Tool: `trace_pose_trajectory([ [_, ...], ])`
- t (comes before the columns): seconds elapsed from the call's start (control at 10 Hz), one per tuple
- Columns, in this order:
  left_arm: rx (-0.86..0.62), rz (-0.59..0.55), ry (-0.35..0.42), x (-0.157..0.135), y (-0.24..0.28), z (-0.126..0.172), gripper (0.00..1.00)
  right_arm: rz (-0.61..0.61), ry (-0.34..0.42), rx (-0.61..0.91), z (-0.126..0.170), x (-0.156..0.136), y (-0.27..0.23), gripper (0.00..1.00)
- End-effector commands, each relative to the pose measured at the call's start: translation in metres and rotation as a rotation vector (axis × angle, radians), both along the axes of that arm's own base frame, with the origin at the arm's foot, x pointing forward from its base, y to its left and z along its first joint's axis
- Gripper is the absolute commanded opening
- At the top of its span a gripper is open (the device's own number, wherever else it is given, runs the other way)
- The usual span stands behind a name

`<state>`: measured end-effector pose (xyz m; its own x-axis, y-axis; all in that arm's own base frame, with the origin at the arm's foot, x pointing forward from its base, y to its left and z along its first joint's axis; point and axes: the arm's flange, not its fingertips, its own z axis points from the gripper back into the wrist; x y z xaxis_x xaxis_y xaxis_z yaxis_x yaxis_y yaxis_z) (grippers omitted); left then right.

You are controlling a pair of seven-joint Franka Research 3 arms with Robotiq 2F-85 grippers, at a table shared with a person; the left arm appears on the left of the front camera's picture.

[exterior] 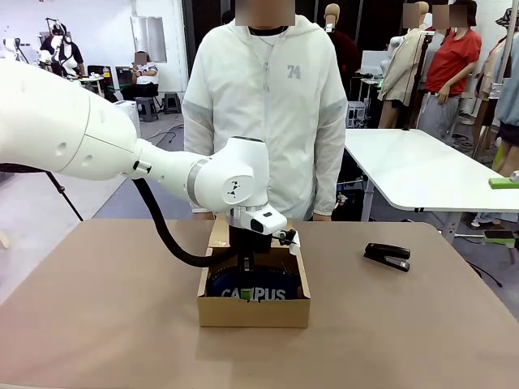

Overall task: Pack the items into the box.
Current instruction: Pick up the item indicated by the person and place it inside the Mailer Box.

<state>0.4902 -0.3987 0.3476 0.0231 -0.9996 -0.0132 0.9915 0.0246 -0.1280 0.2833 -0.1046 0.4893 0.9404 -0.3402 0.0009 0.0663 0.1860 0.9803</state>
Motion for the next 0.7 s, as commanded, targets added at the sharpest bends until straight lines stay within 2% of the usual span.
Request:
trace_pose_trajectory([
  [0.0,-0.025,-0.004,0.001,-0.002,0.007,0.008,1.0,0.008,0.003,-0.005,0.002,-0.003,-0.001,1.0],
  [0.3,-0.067,-0.009,-0.068,-0.014,0.015,0.039,1.0,0.008,0.003,-0.005,0.002,-0.003,-0.001,1.0],
  [0.4,-0.089,-0.023,-0.105,-0.023,0.02,0.061,1.0,0.008,0.003,-0.005,0.002,-0.003,-0.001,1.0],
  [0.5,-0.11,0.0,-0.167,-0.035,0.029,0.092,1.0,0.008,0.003,-0.005,0.002,-0.003,-0.001,1.0],
  [0.6,-0.148,0.033,-0.194,-0.047,0.041,0.12,1.0,0.008,0.003,-0.005,0.002,-0.003,-0.001,1.0],
])
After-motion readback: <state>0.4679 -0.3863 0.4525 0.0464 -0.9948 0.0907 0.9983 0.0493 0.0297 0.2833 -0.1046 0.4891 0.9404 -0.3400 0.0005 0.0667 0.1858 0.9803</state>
